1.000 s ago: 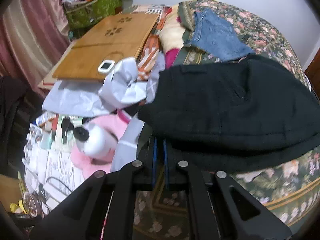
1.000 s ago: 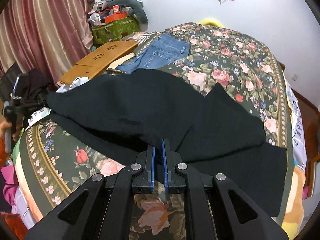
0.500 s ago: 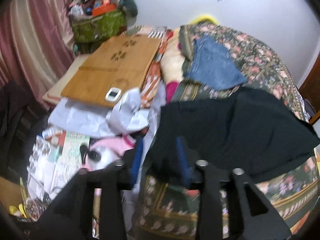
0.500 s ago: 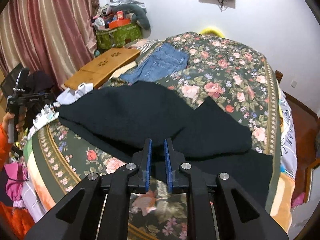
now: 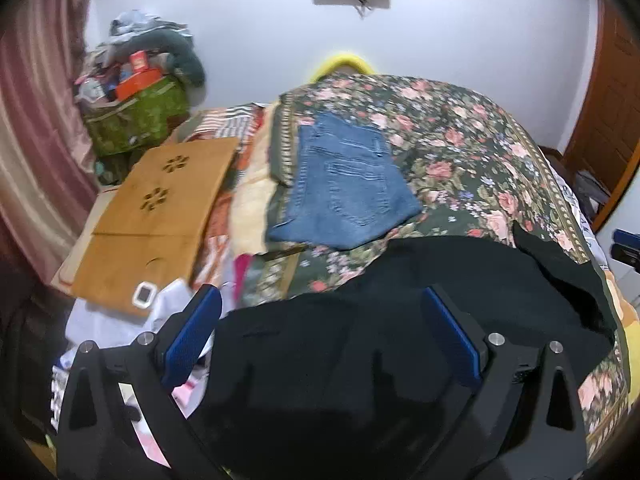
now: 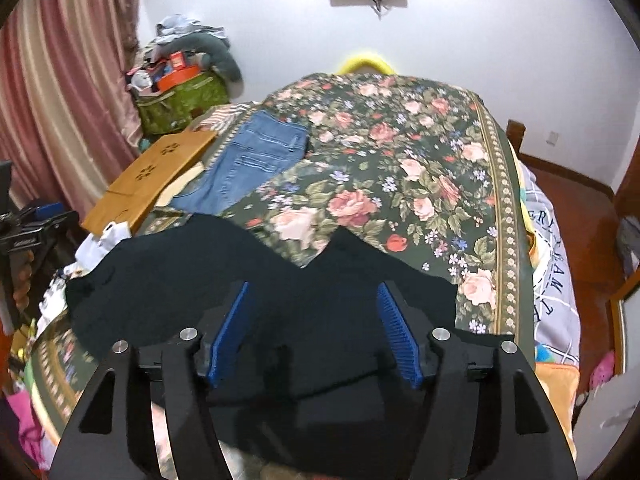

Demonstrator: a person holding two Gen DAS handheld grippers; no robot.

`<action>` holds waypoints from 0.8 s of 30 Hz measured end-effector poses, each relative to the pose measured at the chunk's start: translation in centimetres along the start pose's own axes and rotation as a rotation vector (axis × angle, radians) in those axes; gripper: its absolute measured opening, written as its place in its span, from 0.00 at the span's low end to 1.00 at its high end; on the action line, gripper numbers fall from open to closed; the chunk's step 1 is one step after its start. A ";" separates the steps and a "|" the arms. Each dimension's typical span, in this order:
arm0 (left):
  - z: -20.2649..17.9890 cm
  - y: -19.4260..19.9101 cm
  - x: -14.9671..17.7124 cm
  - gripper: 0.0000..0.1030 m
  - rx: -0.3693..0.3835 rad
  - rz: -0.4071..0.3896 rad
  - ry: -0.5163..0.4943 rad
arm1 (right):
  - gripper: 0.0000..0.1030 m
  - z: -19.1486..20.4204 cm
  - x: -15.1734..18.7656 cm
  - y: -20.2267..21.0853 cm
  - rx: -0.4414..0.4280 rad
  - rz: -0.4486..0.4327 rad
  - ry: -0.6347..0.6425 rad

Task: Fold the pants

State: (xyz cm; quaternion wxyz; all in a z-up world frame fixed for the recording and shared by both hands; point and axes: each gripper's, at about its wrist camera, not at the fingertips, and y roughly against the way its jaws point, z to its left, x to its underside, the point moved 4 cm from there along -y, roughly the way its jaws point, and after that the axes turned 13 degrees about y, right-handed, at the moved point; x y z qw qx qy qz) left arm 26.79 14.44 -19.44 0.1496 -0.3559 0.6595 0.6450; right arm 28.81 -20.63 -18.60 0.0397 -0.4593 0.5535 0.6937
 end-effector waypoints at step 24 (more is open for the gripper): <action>-6.4 -13.0 -0.5 0.98 -0.001 0.226 -0.101 | 0.31 -4.7 -1.7 -17.5 -0.138 0.223 0.013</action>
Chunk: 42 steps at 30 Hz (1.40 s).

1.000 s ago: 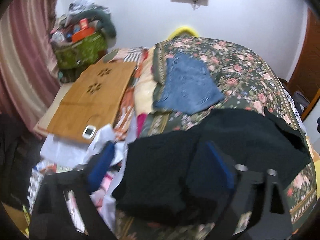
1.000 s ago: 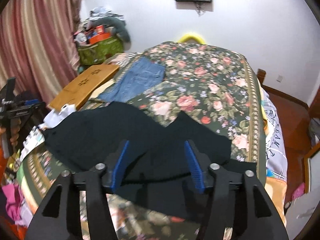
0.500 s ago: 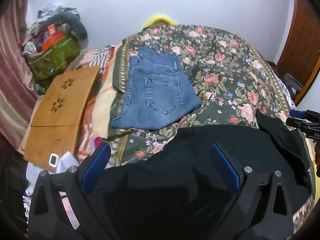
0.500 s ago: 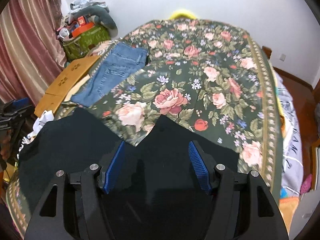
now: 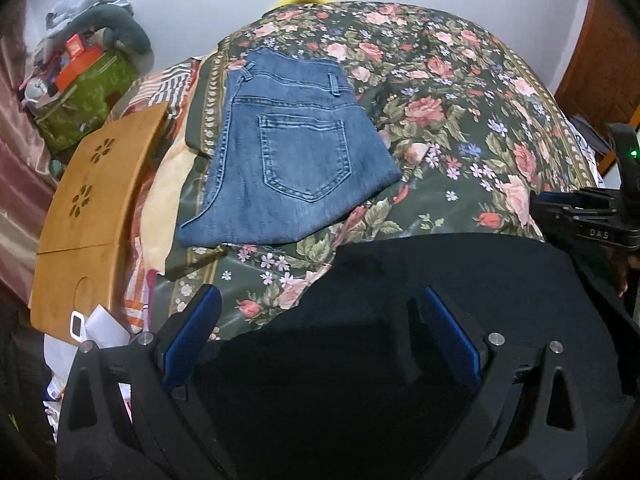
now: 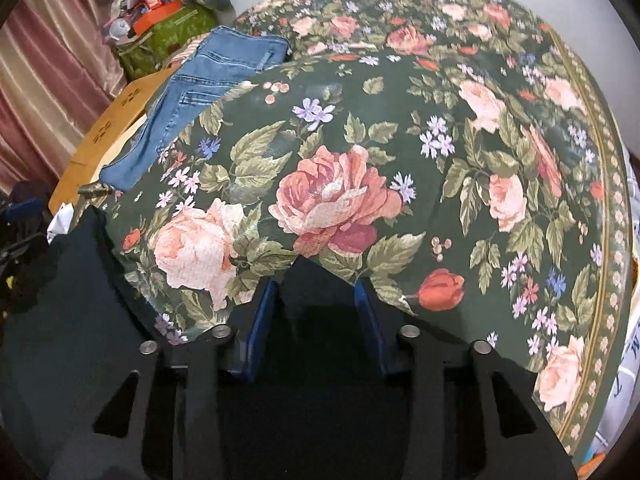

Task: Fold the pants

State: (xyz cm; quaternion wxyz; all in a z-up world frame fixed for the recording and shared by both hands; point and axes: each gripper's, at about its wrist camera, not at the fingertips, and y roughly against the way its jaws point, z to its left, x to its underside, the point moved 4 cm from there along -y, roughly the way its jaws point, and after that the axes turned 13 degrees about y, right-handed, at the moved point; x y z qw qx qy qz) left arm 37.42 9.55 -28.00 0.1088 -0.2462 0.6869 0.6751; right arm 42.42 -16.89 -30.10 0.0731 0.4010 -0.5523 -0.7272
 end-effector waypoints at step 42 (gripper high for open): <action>-19.5 4.9 11.1 0.98 0.096 0.107 -0.280 | 0.11 -5.4 21.1 16.8 0.254 -0.112 -0.286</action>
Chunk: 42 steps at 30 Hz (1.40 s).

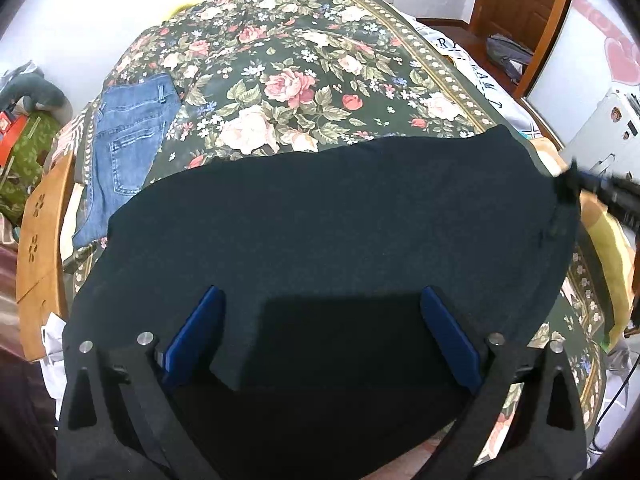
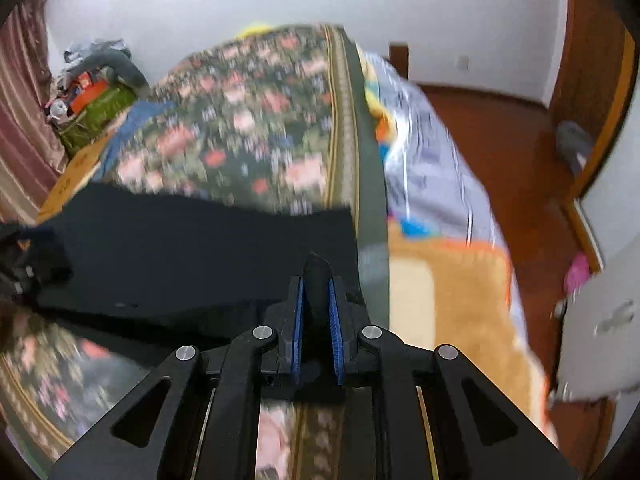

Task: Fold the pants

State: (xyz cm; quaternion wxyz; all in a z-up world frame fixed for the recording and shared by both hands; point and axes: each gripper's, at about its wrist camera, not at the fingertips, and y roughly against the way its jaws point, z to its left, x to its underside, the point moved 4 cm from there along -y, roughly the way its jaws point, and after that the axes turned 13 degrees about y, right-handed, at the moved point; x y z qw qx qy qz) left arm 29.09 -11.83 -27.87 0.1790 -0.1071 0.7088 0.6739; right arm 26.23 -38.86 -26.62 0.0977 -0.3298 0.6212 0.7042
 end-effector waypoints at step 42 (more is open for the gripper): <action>40.1 4.3 5.2 0.98 -0.138 -0.124 0.608 | 0.52 31.5 -17.6 -5.9 -0.314 -0.032 0.502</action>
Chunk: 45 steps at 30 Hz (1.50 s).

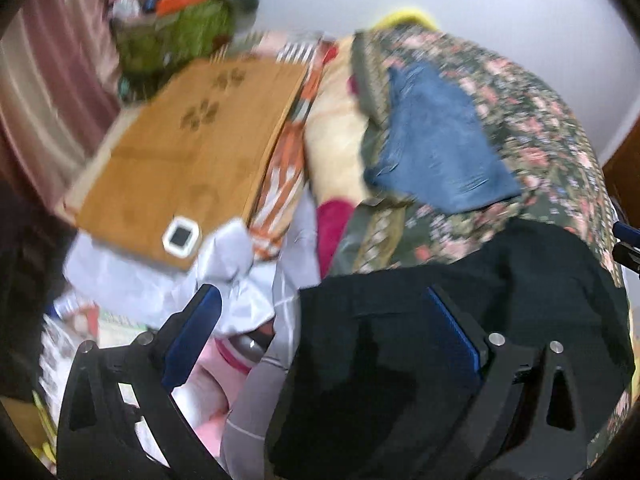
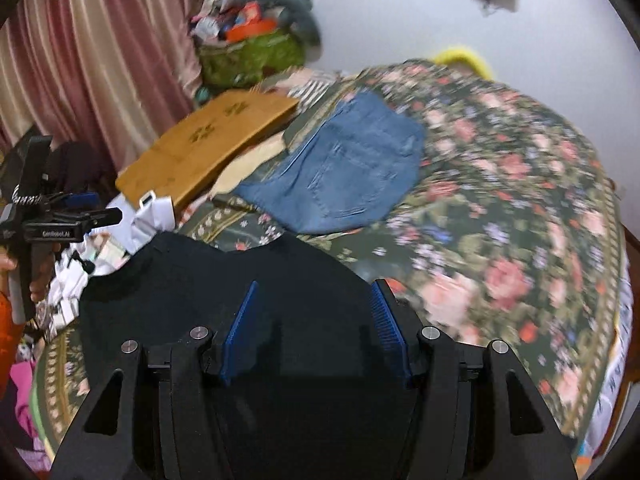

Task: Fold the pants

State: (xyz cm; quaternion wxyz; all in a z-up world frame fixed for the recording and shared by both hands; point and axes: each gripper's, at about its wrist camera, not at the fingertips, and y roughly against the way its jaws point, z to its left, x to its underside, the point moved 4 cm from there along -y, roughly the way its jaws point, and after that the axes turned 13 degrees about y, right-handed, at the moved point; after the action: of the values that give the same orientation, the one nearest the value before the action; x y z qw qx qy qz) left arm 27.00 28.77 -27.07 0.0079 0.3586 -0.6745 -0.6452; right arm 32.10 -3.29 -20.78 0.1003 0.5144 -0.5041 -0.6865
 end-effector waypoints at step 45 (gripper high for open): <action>-5.3 1.2 9.2 0.70 0.076 0.124 -0.292 | 0.49 6.8 1.3 -2.7 -0.068 0.178 0.043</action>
State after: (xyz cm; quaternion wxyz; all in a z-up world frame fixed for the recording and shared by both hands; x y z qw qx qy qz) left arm 22.12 19.58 -29.34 -0.0641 0.2187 -0.7131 -0.6630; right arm 27.07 1.10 -23.98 0.1892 0.4785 -0.5222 -0.6801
